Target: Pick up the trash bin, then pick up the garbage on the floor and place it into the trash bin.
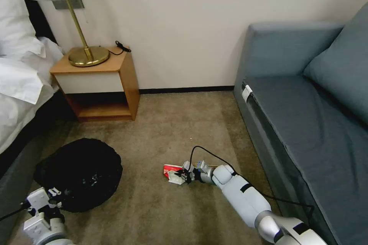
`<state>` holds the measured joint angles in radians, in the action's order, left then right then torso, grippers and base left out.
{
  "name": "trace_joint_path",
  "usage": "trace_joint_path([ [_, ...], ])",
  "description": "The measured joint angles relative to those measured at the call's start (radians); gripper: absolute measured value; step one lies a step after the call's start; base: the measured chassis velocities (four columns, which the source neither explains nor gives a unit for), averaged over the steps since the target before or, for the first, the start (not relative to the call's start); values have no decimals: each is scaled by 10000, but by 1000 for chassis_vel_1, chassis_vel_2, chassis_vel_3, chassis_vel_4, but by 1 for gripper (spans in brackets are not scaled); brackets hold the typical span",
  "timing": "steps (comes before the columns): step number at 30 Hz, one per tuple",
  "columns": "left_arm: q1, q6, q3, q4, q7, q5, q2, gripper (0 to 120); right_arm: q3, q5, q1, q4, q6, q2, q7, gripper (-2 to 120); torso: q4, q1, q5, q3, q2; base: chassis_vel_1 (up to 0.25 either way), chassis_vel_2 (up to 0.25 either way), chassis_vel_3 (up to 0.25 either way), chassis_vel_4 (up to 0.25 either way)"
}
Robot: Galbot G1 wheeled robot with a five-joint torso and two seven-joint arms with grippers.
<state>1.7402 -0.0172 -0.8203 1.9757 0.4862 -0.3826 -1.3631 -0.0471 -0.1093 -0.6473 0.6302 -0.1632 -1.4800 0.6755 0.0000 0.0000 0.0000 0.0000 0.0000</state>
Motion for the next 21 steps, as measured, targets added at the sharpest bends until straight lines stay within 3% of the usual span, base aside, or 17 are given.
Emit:
trace_joint_path([
  [11, 25, -70, 1, 0, -21, 0, 46, 3, 419, 593, -107, 390, -303, -80, -101, 0, 0, 0, 0, 1, 0, 0, 0, 0, 0],
  [15, 28, -117, 6, -8, -30, 1, 50, 3, 348, 1614, -162, 1092, -509, -113, -900, 0, -1, 0, -2, 1, 0, 0, 0, 0, 0],
  [17, 22, -140, 35, -24, -43, 5, 45, 3, -146, 2761, -168, 1772, -883, -209, -2327, 0, -1, 0, -2, 0, 0, 0, 0, 0, 0],
  [21, 17, -154, 73, -29, -45, 43, 31, 3, -788, 3779, -218, 2597, -1244, -338, -3477, 0, 0, 0, -3, 1, 0, 0, 0, 0, 0],
])
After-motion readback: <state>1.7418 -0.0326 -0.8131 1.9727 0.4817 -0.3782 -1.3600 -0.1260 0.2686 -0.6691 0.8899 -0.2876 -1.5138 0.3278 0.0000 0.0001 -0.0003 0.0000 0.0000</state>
